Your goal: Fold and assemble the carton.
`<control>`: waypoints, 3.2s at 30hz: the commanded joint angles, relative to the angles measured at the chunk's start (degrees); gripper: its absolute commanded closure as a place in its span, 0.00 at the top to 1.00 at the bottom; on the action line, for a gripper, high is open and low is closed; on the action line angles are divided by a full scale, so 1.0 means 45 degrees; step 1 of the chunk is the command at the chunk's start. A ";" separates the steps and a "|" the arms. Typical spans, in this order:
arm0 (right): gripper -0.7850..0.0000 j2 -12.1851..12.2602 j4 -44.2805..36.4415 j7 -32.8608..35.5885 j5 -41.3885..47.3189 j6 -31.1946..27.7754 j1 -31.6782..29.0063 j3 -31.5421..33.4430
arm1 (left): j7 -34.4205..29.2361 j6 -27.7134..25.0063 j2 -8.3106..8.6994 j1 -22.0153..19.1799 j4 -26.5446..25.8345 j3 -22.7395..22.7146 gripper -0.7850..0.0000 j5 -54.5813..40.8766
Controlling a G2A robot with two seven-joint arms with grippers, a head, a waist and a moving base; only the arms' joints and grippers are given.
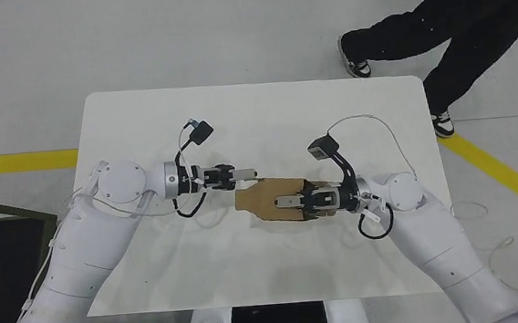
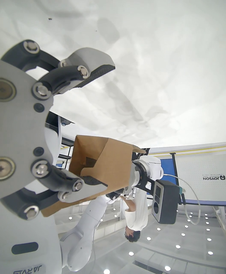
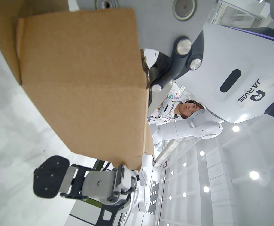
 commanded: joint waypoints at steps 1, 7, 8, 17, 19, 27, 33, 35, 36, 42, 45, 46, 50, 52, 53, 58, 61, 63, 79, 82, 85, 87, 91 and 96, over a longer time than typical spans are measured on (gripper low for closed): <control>0.00 0.0000 0.0024 -0.0038 -0.0045 -0.0020 0.0037 0.0038 | -0.0052 0.0024 0.0021 0.0115 -0.0115 -0.0032 1.00 -0.0011; 0.00 -0.0071 -0.0045 -0.0149 -0.0045 -0.0039 0.0176 -0.0121 | -0.0129 0.0168 0.0078 0.0472 -0.0452 -0.0072 1.00 0.0022; 0.00 -0.0084 -0.0033 -0.0162 -0.0040 -0.0041 0.0200 -0.0152 | -0.0125 0.0182 0.0085 0.0494 -0.0481 -0.0087 1.00 0.0027; 0.00 -0.0170 0.0070 -0.0152 0.0034 -0.0148 0.0321 -0.0324 | -0.0009 0.0240 0.0089 0.0399 -0.0429 -0.0058 1.00 0.0132; 0.00 -0.0167 0.0152 -0.0177 0.0002 -0.0177 0.0314 -0.0284 | 0.0008 0.0234 0.0085 0.0361 -0.0382 -0.0040 1.00 0.0131; 0.00 -0.0003 0.0500 -0.0440 -0.0739 -0.0221 0.0160 0.0343 | 0.0201 0.0291 0.0126 0.0264 -0.0069 -0.0352 1.00 -0.0033; 0.00 0.0134 0.0532 -0.0841 -0.1493 -0.0119 -0.0063 0.0781 | 0.0189 0.0364 0.0194 0.0270 -0.0268 -0.0731 1.00 -0.0270; 0.00 0.0164 0.0495 -0.0939 -0.1671 -0.0043 -0.0121 0.0856 | 0.0169 0.0376 0.0209 0.0290 -0.0434 -0.0808 1.00 -0.0349; 0.00 0.0174 0.0476 -0.0996 -0.1751 -0.0015 -0.0149 0.0879 | 0.0169 0.0368 0.0215 0.0304 -0.0516 -0.0827 1.00 -0.0368; 0.00 0.0177 0.0188 -0.1256 -0.1904 0.0088 -0.0214 0.0855 | -0.0103 0.0168 0.0227 0.0343 -0.0968 -0.0591 1.00 -0.0022; 0.00 0.0173 0.0044 -0.1204 -0.1844 0.0052 -0.0176 0.0827 | -0.0061 0.0304 0.0227 0.0323 -0.0852 -0.0507 1.00 0.0155; 0.00 0.0175 0.0005 -0.1180 -0.1823 0.0051 -0.0169 0.0831 | -0.0039 0.0366 0.0230 0.0299 -0.0801 -0.0486 1.00 0.0253; 0.00 0.0192 -0.0146 -0.1044 -0.1713 0.0034 -0.0159 0.0867 | -0.0029 0.0578 0.0245 0.0176 -0.0554 -0.0438 1.00 0.0611; 0.00 0.0190 -0.0261 -0.0997 -0.1613 0.0043 -0.0135 0.0856 | -0.0025 0.0622 0.0250 0.0135 -0.0461 -0.0429 1.00 0.0679; 0.00 0.0188 -0.0305 -0.0999 -0.1580 0.0055 -0.0126 0.0851 | -0.0030 0.0630 0.0251 0.0118 -0.0435 -0.0421 1.00 0.0700; 0.00 0.0157 -0.0441 -0.1003 -0.1388 -0.0015 -0.0048 0.0758 | -0.0021 0.0697 0.0255 0.0117 -0.0321 -0.0372 1.00 0.0717; 0.00 0.0126 -0.0482 -0.0978 -0.1264 -0.0035 0.0013 0.0646 | -0.0025 0.0738 0.0255 0.0126 -0.0321 -0.0335 1.00 0.0711; 0.00 0.0101 -0.0501 -0.1005 -0.1183 -0.0079 0.0040 0.0571 | -0.0018 0.0775 0.0255 0.0136 -0.0320 -0.0316 1.00 0.0678; 0.00 -0.0105 -0.0395 -0.1298 -0.0621 -0.0376 0.0268 0.0070 | -0.0056 0.0889 0.0249 0.0316 -0.0674 -0.0130 1.00 0.0360; 0.00 -0.0126 -0.0416 -0.1299 -0.0584 -0.0375 0.0257 0.0018 | -0.0038 0.0875 0.0240 0.0345 -0.0718 -0.0083 1.00 0.0275; 0.00 -0.0136 -0.0420 -0.1269 -0.0543 -0.0363 0.0242 -0.0001 | 0.0028 0.0896 0.0224 0.0361 -0.0700 -0.0045 1.00 0.0096; 0.00 -0.0148 -0.0439 -0.1278 -0.0485 -0.0394 0.0221 -0.0016 | 0.0067 0.0913 0.0206 0.0356 -0.0691 -0.0001 1.00 -0.0048; 0.00 -0.0177 -0.0461 -0.1304 -0.0404 -0.0387 0.0224 -0.0065 | 0.0088 0.0891 0.0159 0.0343 -0.0646 0.0153 1.00 -0.0331; 0.00 -0.0208 -0.0405 -0.1253 -0.0342 -0.0395 0.0285 -0.0100 | 0.0122 0.0888 0.0103 0.0347 -0.0580 0.0367 1.00 -0.0566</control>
